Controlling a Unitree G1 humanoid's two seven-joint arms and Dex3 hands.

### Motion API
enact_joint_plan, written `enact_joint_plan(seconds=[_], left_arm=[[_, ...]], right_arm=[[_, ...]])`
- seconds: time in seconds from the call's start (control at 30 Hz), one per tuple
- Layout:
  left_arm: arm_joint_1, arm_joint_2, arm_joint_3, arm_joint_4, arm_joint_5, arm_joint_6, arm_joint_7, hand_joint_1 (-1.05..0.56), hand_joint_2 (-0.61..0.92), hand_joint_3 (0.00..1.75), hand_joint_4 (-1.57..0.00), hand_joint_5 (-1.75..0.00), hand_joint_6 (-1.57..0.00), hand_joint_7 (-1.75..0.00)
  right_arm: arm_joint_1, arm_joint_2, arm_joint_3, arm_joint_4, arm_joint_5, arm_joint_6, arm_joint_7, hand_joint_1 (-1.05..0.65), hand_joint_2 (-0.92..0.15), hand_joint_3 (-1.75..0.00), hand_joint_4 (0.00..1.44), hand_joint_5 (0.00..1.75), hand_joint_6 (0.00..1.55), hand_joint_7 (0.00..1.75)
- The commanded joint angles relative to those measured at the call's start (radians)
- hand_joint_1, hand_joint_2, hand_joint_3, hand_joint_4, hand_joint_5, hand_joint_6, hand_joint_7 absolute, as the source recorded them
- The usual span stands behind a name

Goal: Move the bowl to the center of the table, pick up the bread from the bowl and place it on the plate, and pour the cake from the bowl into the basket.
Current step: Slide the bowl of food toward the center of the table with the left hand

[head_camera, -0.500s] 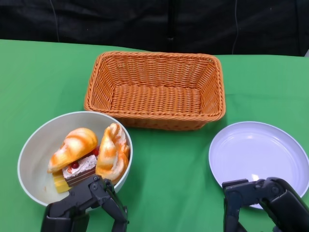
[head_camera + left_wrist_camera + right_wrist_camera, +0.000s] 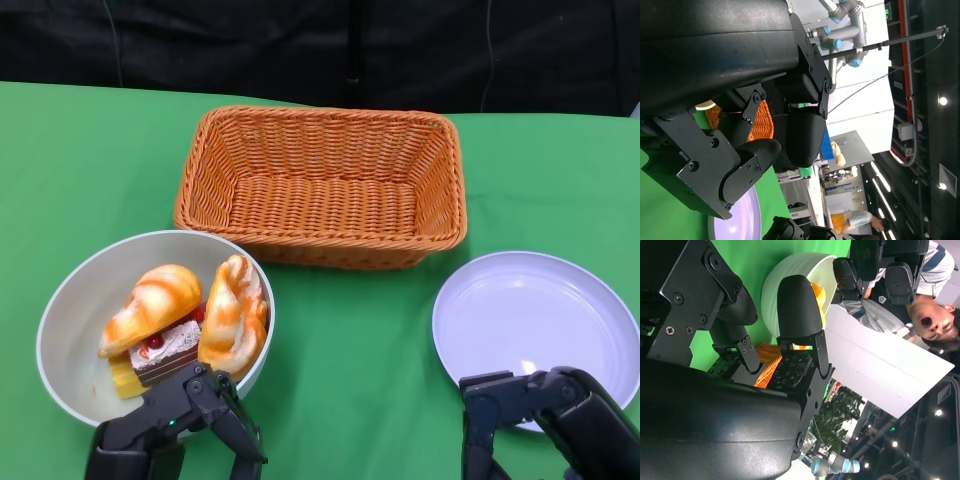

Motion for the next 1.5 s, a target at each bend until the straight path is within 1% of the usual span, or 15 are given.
enact_joint_plan(seconds=[0.03,0.27,0.4,0.47,0.57,0.6,0.7,0.83,1.0,1.03,1.17,1.27,1.37,1.43,1.5], left_arm=[[0.001,0.008,0.002,-0.005,-0.008,-0.001,-0.009,-0.05,0.40,1.37,-0.81,-1.72,-0.77,-1.54],[0.006,-0.001,0.002,-0.007,-0.016,-0.020,-0.003,-0.01,0.42,1.35,-0.79,-1.74,-0.76,-1.53],[0.004,-0.010,0.008,-0.007,-0.021,-0.025,0.002,-0.02,0.45,1.32,-0.76,-1.59,-0.78,-1.35],[0.002,-0.010,0.012,-0.008,-0.033,-0.021,0.000,-0.06,0.51,1.21,-0.72,-1.47,-0.78,-1.20],[-0.003,-0.013,0.018,-0.004,-0.041,-0.027,-0.001,-0.08,0.53,1.15,-0.70,-1.42,-0.78,-1.14],[-0.005,-0.015,0.021,-0.002,-0.044,-0.030,0.000,-0.12,0.55,1.09,-0.67,-1.42,-0.73,-1.08],[-0.014,-0.038,0.045,0.003,-0.012,-0.053,0.022,-0.14,0.57,1.03,-0.62,-1.41,-0.65,-1.00],[-0.020,-0.076,0.093,0.004,0.052,-0.064,0.065,-0.14,0.53,1.10,-0.59,-1.31,-0.53,-0.90],[-0.019,-0.098,0.139,-0.020,0.102,-0.043,0.106,-0.13,0.48,1.19,-0.53,-1.16,-0.43,-0.79],[-0.022,-0.100,0.150,-0.022,0.114,-0.044,0.114,-0.14,0.47,1.18,-0.49,-1.11,-0.41,-0.76],[-0.033,-0.098,0.175,-0.029,0.119,-0.036,0.130,-0.17,0.50,1.14,-0.42,-1.06,-0.39,-0.68],[-0.037,-0.103,0.199,-0.040,0.130,-0.013,0.149,-0.19,0.49,1.12,-0.32,-1.00,-0.33,-0.61],[-0.043,-0.097,0.220,-0.042,0.145,0.002,0.159,-0.20,0.48,1.13,-0.29,-0.98,-0.33,-0.55],[-0.050,-0.089,0.240,-0.042,0.157,0.015,0.165,-0.25,0.57,0.98,-0.20,-0.89,-0.27,-0.42],[-0.058,-0.077,0.254,-0.041,0.158,0.021,0.162,-0.26,0.60,0.93,-0.19,-0.87,-0.26,-0.38]], right_arm=[[0.002,-0.014,-0.006,-0.003,0.002,0.001,0.001,0.18,-0.09,-1.75,1.10,1.52,1.09,1.28],[0.013,-0.015,-0.008,-0.018,-0.009,0.008,-0.003,0.17,-0.09,-1.75,1.10,1.52,1.09,1.28],[0.015,-0.014,-0.008,-0.025,-0.005,0.012,-0.001,0.17,-0.09,-1.75,1.10,1.52,1.09,1.28],[0.010,-0.013,-0.008,-0.012,-0.003,-0.001,-0.001,0.16,-0.09,-1.75,1.10,1.52,1.09,1.28],[0.008,-0.012,-0.009,-0.004,-0.003,-0.005,-0.002,0.16,-0.10,-1.75,1.10,1.51,1.09,1.27],[0.008,-0.011,-0.009,-0.003,-0.003,-0.005,-0.003,0.16,-0.10,-1.75,1.10,1.51,1.09,1.27],[0.009,-0.011,-0.007,-0.008,0.001,0.005,-0.001,0.17,-0.09,-1.75,1.09,1.51,1.09,1.27],[0.004,-0.009,-0.005,-0.003,0.003,0.007,0.000,0.18,-0.09,-1.75,1.09,1.52,1.09,1.28],[-0.003,-0.006,-0.007,0.017,-0.003,-0.010,-0.005,0.17,-0.10,-1.75,1.10,1.53,1.09,1.28],[-0.002,-0.006,-0.008,0.015,-0.005,-0.008,-0.006,0.17,-0.10,-1.75,1.10,1.53,1.09,1.28],[-0.001,-0.006,-0.007,0.016,-0.009,-0.005,-0.007,0.17,-0.10,-1.75,1.08,1.52,1.08,1.28],[-0.005,-0.003,-0.006,0.031,-0.012,-0.021,-0.010,0.16,-0.10,-1.75,1.09,1.53,1.08,1.28],[-0.005,-0.003,-0.007,0.031,-0.014,-0.022,-0.012,0.16,-0.09,-1.75,1.09,1.52,1.08,1.28],[-0.002,-0.003,-0.007,0.026,-0.015,-0.015,-0.013,0.18,-0.09,-1.75,1.10,1.52,1.09,1.28],[-0.001,-0.004,-0.006,0.023,-0.017,-0.013,-0.013,0.18,-0.09,-1.75,1.10,1.52,1.09,1.28]])
